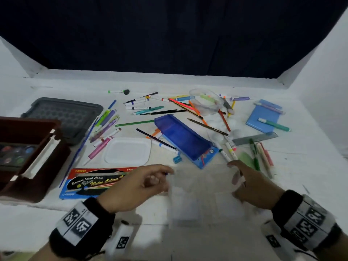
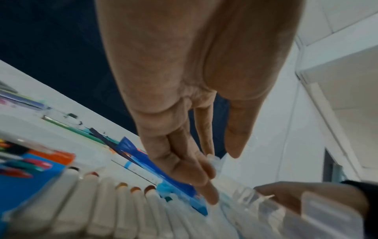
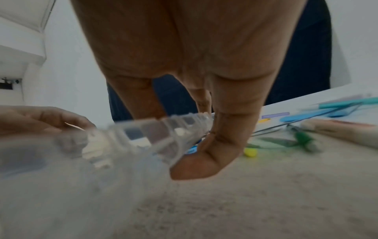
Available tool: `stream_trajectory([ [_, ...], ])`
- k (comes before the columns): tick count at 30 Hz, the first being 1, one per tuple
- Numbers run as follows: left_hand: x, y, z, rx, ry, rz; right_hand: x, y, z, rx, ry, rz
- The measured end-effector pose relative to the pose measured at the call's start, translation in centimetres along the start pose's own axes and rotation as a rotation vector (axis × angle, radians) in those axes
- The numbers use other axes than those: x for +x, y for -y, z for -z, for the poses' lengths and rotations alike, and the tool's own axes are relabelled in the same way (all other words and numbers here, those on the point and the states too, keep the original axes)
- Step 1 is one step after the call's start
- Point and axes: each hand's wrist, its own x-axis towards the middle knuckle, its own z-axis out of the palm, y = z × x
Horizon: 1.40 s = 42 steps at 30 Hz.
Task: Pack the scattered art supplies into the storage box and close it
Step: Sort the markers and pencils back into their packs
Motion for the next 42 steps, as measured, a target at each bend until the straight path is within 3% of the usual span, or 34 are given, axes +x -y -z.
stream_trajectory([
  [3,1.5,-0.4,-1.3,0.126,0.02,-0.057,-0.9,-1.4,0.8,-0.112,-0.053,-0.044],
  [6,2.7,-0.4,-2.3,0.541,0.087,-0.158,-1.5,-2.8,0.9,-0.196,-0.114,-0.071],
  [10,3.6,-0.3,-2.8,0.767,0.189,-0.112,-1.2,-4.2,0.9,-0.224,-0.147,-0.11],
  [19,4.2,0.7,-2.1,0.811,0.169,-0.156,-2.0,-5.0,1.4,-0.227,-0.333,-0.045],
  [23,4.8,-0.4,-2.5,0.902,0.259,-0.137,-2.9,-5.6,1.3,-0.204,-0.262,-0.105],
  [26,5.3,-0.7,-2.9,1.001,0.281,-0.149,-3.7,-5.7,1.3,-0.148,-0.266,-0.067],
  [29,5.7,-0.7,-3.4,1.093,0.26,-0.178,-4.2,-6.2,1.3,-0.095,-0.287,-0.023],
  [34,5.9,-1.6,-4.1,1.155,0.194,-0.184,-3.6,-7.7,0.7,-0.204,-0.387,0.052],
  [42,6.6,-2.1,-4.1,1.174,0.209,-0.085,-2.3,-9.1,1.9,-0.449,-0.317,-0.129],
])
